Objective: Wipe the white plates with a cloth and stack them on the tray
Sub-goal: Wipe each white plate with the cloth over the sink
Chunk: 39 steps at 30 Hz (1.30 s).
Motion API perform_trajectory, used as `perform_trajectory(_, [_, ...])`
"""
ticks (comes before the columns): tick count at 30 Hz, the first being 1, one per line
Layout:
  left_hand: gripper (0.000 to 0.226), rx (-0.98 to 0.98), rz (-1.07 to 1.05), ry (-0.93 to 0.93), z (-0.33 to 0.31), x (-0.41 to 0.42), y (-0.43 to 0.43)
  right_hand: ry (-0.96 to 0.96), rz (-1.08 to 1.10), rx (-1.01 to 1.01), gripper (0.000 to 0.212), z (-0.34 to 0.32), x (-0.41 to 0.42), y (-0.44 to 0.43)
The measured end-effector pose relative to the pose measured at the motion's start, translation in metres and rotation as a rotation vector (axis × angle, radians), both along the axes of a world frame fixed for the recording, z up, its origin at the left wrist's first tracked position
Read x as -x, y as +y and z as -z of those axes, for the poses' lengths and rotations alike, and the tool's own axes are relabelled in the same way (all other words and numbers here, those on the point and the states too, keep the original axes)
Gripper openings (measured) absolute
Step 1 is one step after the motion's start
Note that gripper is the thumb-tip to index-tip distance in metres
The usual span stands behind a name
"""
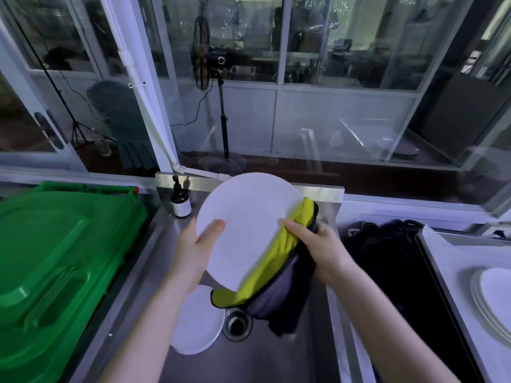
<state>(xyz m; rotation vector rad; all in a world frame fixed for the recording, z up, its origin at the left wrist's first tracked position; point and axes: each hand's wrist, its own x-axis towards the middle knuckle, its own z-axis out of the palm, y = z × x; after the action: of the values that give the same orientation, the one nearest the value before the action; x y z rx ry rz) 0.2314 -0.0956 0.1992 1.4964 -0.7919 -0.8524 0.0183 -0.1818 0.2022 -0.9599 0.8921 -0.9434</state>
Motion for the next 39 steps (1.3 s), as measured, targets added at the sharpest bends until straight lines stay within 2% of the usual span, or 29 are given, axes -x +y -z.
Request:
perform_trajectory(1, [0.033, -0.003, 0.083, -0.092, -0.007, -0.008, -0.002, 0.075, -0.074, 0.094, 0.034, -0.012, 0.004, -0.009])
perform_trajectory(3, [0.036, -0.052, 0.29, -0.305, -0.023, -0.016, -0.01, 0.365, -0.268, 0.336, 0.036, -0.034, 0.006, -0.024])
perform_trajectory(5, [0.033, -0.1, 0.439, -0.543, -0.035, -0.014, -0.018, 0.661, -0.441, 0.542, 0.054, -0.046, -0.001, -0.03])
perform_trajectory(6, [0.031, -0.103, 0.46, -0.604, -0.038, -0.011, -0.021, 0.705, -0.48, 0.572, 0.062, -0.048, -0.005, -0.03])
perform_trajectory(7, [0.031, -0.083, 0.451, -0.612, -0.041, -0.01, -0.023, 0.682, -0.47, 0.569, 0.066, -0.048, -0.007, -0.029])
perform_trajectory(9, [0.024, -0.011, 0.346, -0.474, -0.04, -0.01, -0.02, 0.566, -0.37, 0.518, 0.06, -0.044, -0.005, -0.023])
perform_trajectory(12, [0.029, 0.082, 0.041, -0.161, -0.022, -0.005, -0.008, 0.185, -0.08, 0.232, 0.039, -0.021, 0.001, -0.017])
perform_trajectory(14, [0.028, 0.115, -0.089, -0.03, -0.006, 0.011, 0.0, -0.038, 0.104, 0.03, 0.028, -0.003, -0.002, -0.007])
perform_trajectory(16, [0.014, 0.149, -0.16, -0.033, 0.002, 0.026, 0.0, -0.149, 0.17, -0.113, 0.026, 0.011, -0.008, 0.005])
perform_trajectory(19, [0.02, 0.173, -0.199, -0.076, 0.002, 0.025, -0.005, -0.132, 0.11, -0.152, 0.037, 0.016, -0.01, 0.011])
perform_trajectory(22, [0.008, 0.121, -0.095, -0.238, -0.008, 0.003, -0.009, 0.012, -0.039, -0.004, 0.038, -0.006, 0.003, -0.006])
perform_trajectory(24, [0.01, 0.102, 0.124, -0.403, -0.019, -0.01, -0.013, 0.269, -0.224, 0.229, 0.047, -0.029, 0.009, -0.021])
perform_trajectory(26, [0.02, 0.052, 0.337, -0.629, -0.029, -0.012, -0.018, 0.616, -0.411, 0.483, 0.039, -0.048, 0.002, -0.027])
perform_trajectory(27, [0.021, 0.04, 0.412, -0.721, -0.032, -0.01, -0.02, 0.727, -0.477, 0.563, 0.036, -0.051, -0.003, -0.028])
perform_trajectory(28, [0.018, 0.043, 0.45, -0.755, -0.035, -0.008, -0.022, 0.741, -0.516, 0.584, 0.033, -0.051, -0.007, -0.028])
perform_trajectory(30, [0.004, 0.072, 0.4, -0.663, -0.038, -0.007, -0.023, 0.615, -0.489, 0.531, 0.026, -0.047, -0.009, -0.023])
perform_trajectory(31, [0.013, 0.094, 0.327, -0.582, -0.036, -0.008, -0.021, 0.531, -0.436, 0.483, 0.028, -0.043, -0.007, -0.02])
perform_trajectory(33, [0.013, 0.124, 0.094, -0.366, -0.027, -0.011, -0.014, 0.32, -0.26, 0.317, 0.044, -0.03, -0.001, -0.016])
perform_trajectory(34, [0.01, 0.113, -0.013, -0.246, -0.021, -0.01, -0.008, 0.192, -0.152, 0.212, 0.043, -0.022, 0.001, -0.014])
perform_trajectory(36, [0.036, 0.065, -0.098, -0.05, -0.001, 0.003, 0.003, -0.016, 0.032, 0.024, 0.03, -0.004, -0.001, -0.004])
perform_trajectory(37, [0.04, 0.051, -0.119, 0.017, 0.008, 0.012, 0.007, -0.068, 0.088, -0.048, 0.028, 0.003, -0.004, 0.003])
perform_trajectory(39, [0.025, 0.066, -0.183, 0.094, 0.018, 0.027, 0.009, -0.122, 0.111, -0.125, 0.035, 0.015, -0.008, 0.012])
